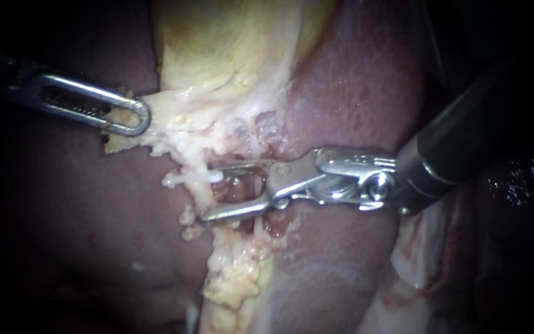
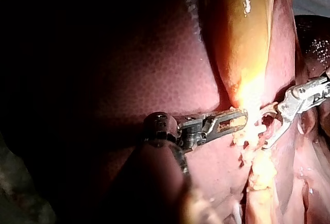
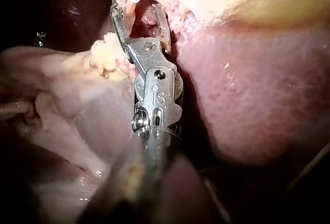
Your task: Going back third clip left tube
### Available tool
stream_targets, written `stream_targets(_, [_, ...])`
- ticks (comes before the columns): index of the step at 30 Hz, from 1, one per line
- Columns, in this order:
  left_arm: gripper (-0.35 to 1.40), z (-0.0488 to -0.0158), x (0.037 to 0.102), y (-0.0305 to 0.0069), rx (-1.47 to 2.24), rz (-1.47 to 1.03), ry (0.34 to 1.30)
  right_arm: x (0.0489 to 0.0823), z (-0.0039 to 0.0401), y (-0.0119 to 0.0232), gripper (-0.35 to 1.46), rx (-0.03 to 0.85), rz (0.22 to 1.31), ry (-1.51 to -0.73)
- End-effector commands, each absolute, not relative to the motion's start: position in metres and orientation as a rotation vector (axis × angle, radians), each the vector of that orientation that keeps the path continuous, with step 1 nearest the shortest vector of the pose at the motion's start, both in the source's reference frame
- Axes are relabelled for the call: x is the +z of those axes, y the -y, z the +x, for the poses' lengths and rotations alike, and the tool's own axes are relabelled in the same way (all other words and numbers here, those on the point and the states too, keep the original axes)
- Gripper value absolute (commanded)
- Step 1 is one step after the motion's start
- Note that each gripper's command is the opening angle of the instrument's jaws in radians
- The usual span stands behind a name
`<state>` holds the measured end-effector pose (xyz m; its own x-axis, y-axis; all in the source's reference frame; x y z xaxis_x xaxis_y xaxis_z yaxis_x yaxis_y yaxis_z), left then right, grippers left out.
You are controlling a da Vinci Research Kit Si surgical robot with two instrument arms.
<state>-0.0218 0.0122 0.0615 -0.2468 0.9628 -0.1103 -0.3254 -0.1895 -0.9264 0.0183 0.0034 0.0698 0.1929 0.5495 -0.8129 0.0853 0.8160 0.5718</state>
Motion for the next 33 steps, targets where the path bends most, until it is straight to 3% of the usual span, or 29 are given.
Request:
stream_targets(1, [-0.35, -0.0218, 0.0614, -0.0122, 1.635, -0.931, 1.018, 0.0694, 0.0177, -0.0036, 0.5, 0.356, 0.567, -1.355])
stream_targets(10, [-0.35, -0.0218, 0.0614, -0.0122, 1.635, -0.931, 1.018, 0.0664, 0.0134, -0.0045, 0.5, 0.277, 0.521, -1.383])
stream_targets(21, [-0.35, -0.0217, 0.0614, -0.0122, 1.635, -0.931, 1.018, 0.0632, 0.0088, -0.0043, 0.5, 0.27, 0.545, -1.389])
stream_targets(33, [-0.35, -0.0217, 0.0614, -0.0122, 1.635, -0.931, 1.018, 0.0621, 0.006, -0.0038, 0.5, 0.268, 0.55, -1.39])
